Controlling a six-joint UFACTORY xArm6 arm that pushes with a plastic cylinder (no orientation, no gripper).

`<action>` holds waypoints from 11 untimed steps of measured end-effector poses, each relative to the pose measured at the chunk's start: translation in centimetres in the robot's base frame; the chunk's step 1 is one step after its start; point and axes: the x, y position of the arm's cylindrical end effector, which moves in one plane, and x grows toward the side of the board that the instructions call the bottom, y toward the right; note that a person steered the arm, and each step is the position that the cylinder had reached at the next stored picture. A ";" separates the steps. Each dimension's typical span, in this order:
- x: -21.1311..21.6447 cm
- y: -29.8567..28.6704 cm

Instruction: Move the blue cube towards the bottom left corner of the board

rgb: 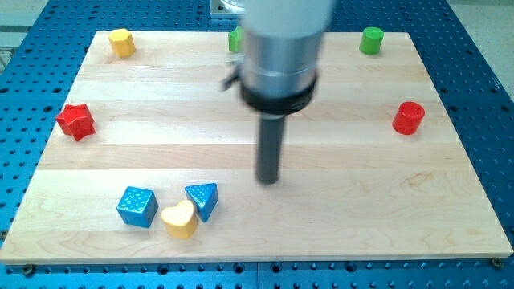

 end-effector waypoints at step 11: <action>8.1 -6.6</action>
